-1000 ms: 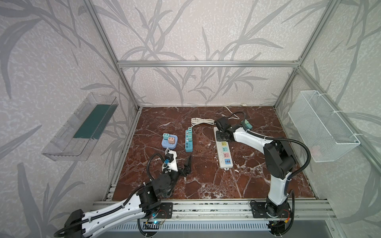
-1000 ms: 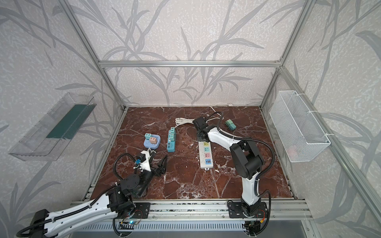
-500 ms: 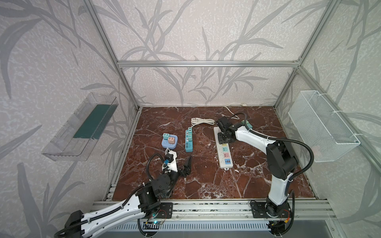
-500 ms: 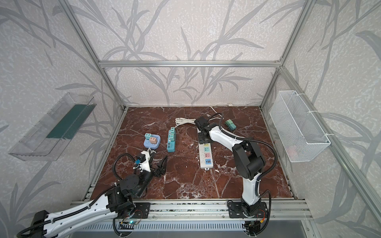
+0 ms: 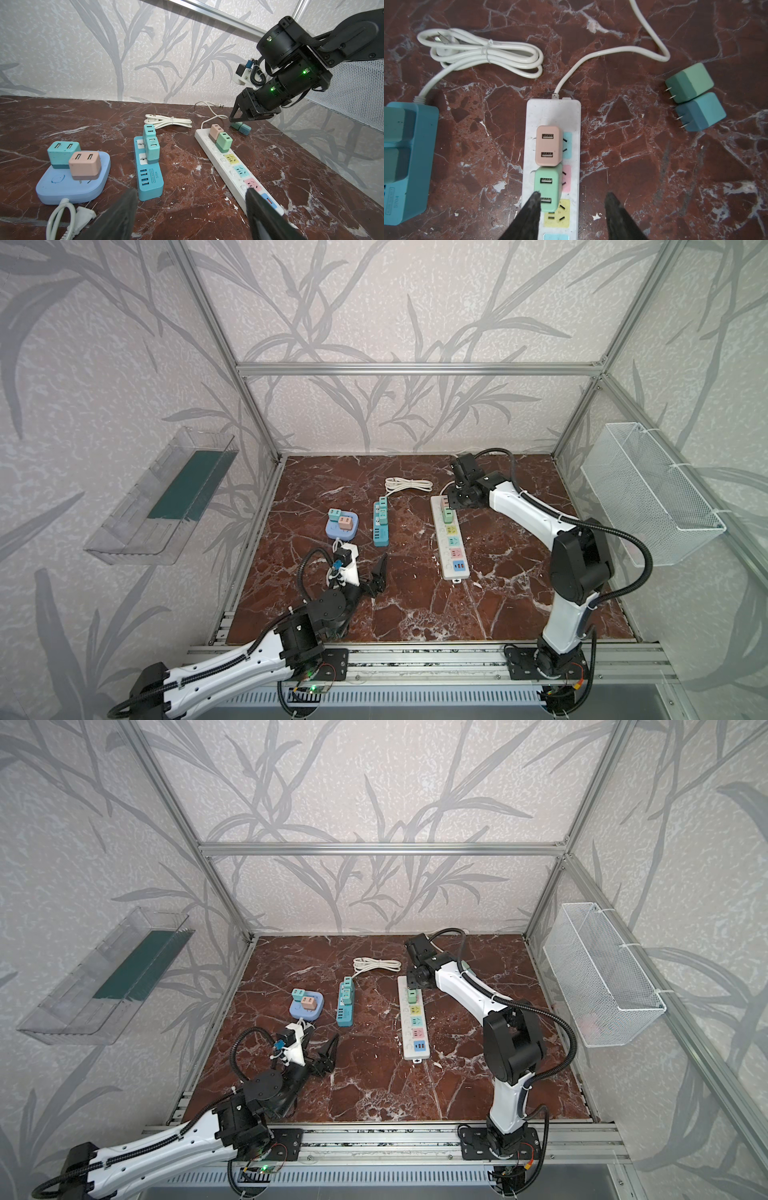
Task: Insert the plug
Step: 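Move the right gripper to the remaining green and teal adapters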
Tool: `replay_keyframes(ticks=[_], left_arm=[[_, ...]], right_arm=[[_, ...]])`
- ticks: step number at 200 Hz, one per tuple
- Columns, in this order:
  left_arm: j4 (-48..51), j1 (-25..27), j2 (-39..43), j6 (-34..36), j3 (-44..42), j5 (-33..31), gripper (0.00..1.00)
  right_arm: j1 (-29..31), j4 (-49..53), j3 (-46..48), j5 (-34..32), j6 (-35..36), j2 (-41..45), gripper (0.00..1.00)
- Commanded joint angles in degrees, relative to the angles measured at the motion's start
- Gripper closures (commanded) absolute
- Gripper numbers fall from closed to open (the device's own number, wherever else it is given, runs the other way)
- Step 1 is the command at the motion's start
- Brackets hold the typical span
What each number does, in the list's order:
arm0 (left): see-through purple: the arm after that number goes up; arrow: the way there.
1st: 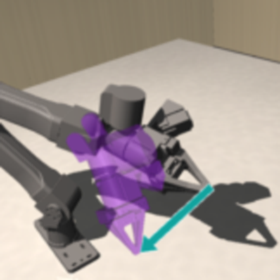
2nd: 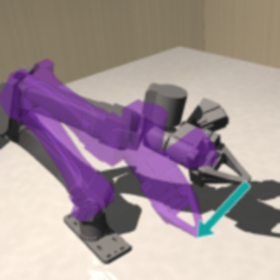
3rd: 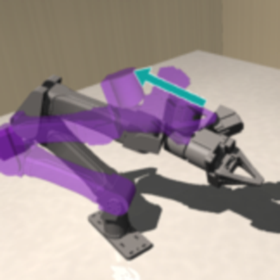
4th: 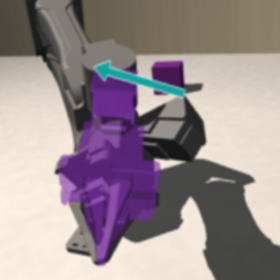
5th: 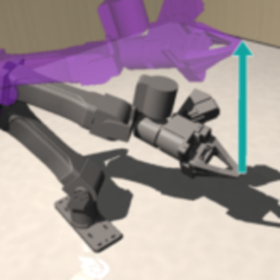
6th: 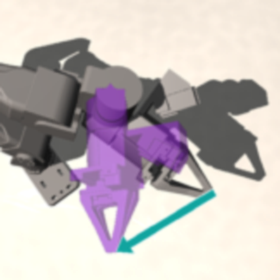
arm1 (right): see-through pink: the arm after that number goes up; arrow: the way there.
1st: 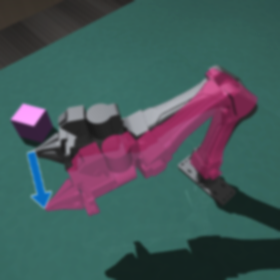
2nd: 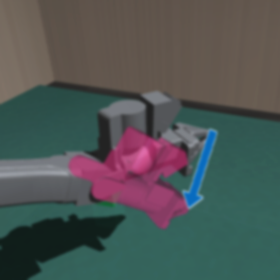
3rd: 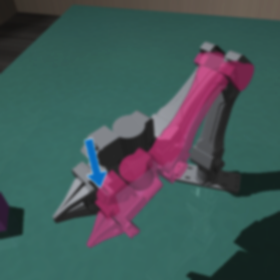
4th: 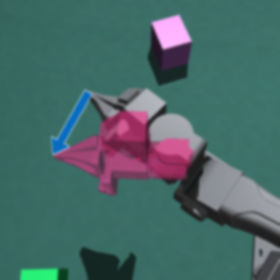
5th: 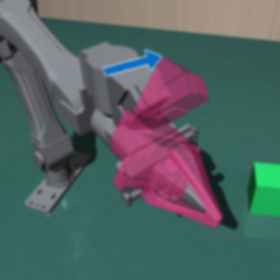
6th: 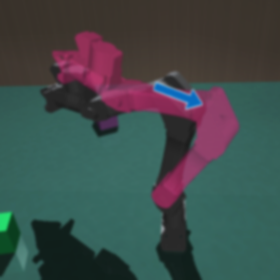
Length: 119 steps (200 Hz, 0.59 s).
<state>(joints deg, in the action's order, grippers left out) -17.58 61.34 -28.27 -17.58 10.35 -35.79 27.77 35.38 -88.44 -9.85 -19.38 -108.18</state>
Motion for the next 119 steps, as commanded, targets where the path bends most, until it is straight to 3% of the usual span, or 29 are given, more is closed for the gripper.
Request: replay_keyframes(ticks=[1, 119], left_arm=[[-0.6, -0.3, -0.6, -0.8, 1.8, -0.1, 0.18], [-1.8, -0.4, -2.1, -0.7, 1.4, -0.1, 0.18]], right_arm=[[-0.5, 1.3, -0.2, 1.6, 0.6, -1.6, 0.50], [-2.5, 1.4, 3.8, 2.8, 0.1, -1.3, 0.52]])
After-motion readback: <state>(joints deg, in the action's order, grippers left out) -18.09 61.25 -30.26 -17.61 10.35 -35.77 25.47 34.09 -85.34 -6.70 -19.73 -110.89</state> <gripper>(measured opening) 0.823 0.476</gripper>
